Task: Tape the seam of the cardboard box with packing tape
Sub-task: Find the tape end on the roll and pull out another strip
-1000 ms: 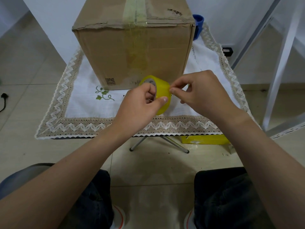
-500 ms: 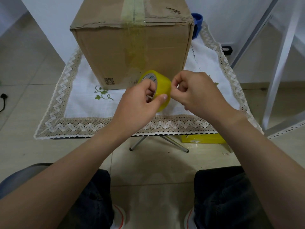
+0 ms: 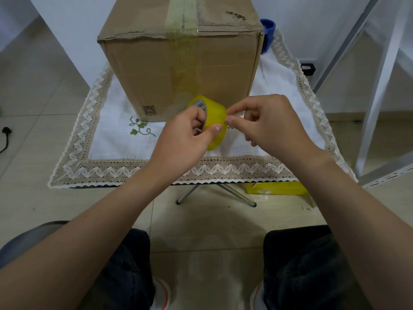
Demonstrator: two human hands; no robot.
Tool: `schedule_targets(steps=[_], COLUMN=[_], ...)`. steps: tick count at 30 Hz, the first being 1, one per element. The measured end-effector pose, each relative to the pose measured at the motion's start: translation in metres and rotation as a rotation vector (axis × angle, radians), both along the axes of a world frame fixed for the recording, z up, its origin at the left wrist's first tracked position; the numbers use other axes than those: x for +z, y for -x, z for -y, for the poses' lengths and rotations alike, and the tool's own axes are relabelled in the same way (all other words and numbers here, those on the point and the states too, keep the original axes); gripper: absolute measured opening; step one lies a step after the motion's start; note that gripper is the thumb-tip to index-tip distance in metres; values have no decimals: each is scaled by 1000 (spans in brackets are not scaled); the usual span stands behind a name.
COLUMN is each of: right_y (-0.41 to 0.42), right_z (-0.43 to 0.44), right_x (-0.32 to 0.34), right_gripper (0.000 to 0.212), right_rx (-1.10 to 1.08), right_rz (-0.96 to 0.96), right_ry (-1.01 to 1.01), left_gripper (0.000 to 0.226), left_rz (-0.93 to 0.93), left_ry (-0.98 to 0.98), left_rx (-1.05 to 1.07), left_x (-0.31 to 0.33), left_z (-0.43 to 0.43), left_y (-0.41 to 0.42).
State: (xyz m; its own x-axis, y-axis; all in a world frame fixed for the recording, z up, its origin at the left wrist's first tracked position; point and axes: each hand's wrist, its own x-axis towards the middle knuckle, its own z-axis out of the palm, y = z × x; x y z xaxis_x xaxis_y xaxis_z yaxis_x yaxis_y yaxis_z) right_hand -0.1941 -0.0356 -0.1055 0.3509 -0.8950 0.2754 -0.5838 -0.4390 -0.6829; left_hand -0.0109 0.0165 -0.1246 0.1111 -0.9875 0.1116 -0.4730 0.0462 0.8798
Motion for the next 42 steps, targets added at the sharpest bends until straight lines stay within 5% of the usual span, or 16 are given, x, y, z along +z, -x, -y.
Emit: schedule_targets(steps=[19, 26, 33, 42], right_y=[4, 8, 1, -2], right_z=[2, 4, 3, -1], right_x=[8, 10, 3, 5], right_gripper=[16, 9, 23, 21], right_rx=[-78, -40, -93, -99], right_rz=[-97, -45, -142, -76], right_ry=[-99, -282, -220, -218], left_gripper=[27, 38, 24, 22], left_rz=[5, 106, 347, 362], left_ry=[-44, -8, 123, 79], left_rx=[-123, -111, -64, -5], left_x=[-1, -6, -6, -5], left_z=[-6, -4, -1, 4], left_y=[10, 8, 8, 11])
